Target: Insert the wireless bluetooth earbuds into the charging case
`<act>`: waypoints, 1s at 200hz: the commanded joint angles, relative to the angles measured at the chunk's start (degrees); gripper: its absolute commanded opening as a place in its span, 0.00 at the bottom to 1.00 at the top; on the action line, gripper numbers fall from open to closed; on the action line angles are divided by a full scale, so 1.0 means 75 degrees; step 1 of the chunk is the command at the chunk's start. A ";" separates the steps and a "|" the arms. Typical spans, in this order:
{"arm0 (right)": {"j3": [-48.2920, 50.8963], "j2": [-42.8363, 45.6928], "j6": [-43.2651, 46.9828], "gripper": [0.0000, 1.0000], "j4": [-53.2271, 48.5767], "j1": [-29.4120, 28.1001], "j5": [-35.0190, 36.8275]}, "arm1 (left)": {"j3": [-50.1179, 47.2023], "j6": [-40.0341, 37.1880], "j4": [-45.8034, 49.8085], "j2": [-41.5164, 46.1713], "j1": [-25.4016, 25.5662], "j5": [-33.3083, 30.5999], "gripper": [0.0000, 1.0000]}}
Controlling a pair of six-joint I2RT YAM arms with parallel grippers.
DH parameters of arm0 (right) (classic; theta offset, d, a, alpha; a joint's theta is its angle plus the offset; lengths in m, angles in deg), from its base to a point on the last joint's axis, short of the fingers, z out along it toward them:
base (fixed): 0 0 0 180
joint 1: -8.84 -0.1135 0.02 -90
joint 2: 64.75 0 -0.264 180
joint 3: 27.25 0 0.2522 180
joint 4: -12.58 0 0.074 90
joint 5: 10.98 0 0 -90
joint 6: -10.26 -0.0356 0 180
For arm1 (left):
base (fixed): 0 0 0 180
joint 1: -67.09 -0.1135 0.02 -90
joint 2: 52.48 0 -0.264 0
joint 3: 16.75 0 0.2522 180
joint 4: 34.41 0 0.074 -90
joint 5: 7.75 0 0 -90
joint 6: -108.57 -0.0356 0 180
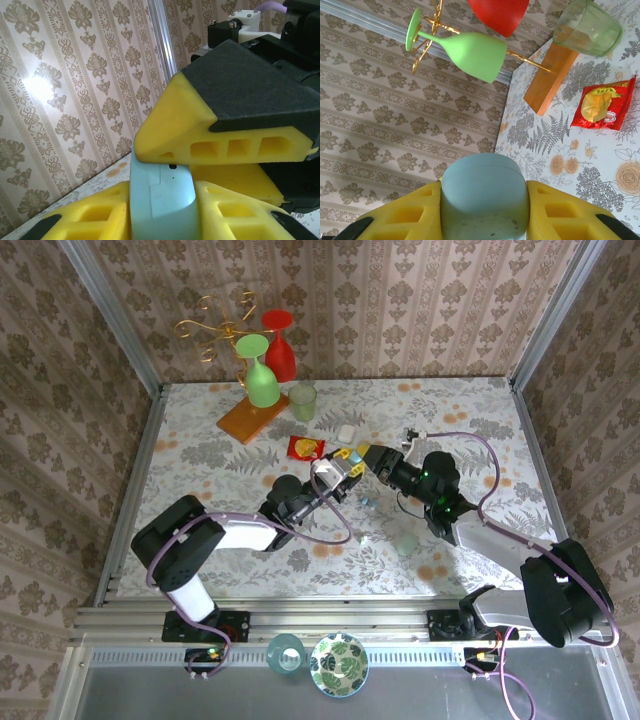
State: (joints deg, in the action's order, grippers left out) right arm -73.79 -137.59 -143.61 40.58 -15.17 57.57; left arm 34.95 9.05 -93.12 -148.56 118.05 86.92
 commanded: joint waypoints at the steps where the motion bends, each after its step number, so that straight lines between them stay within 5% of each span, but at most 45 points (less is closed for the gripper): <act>1: 0.0081 0.0021 0.0033 0.35 0.0204 0.0024 -0.0112 | 0.0216 0.0012 -0.0205 -0.0133 -0.0030 0.0103 0.27; 72: -0.0014 0.0848 0.0626 0.76 -0.1264 0.0207 0.0316 | -0.0206 -0.1814 -0.0176 -0.0112 -0.0255 -0.0094 0.18; 112: -0.0409 0.1310 0.1599 0.78 -0.3078 0.0211 0.0733 | -0.1087 -0.3401 0.0019 0.0068 -0.0240 -0.0971 0.17; 136: -0.0533 0.1339 0.1852 0.78 -0.3727 0.0213 0.0867 | -0.1548 -0.3906 0.1313 0.0593 -0.0053 -0.1673 0.17; 200: -0.0458 0.1097 0.1856 0.77 -0.3890 0.0208 0.1009 | -0.1539 -0.3754 0.4489 0.1448 0.0939 -0.3246 0.17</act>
State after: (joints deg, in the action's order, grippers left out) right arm -76.17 -128.76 -130.83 13.10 -13.81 63.01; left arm 20.96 -19.06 -71.89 -139.59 123.12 68.47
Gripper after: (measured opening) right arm 0.770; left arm 0.264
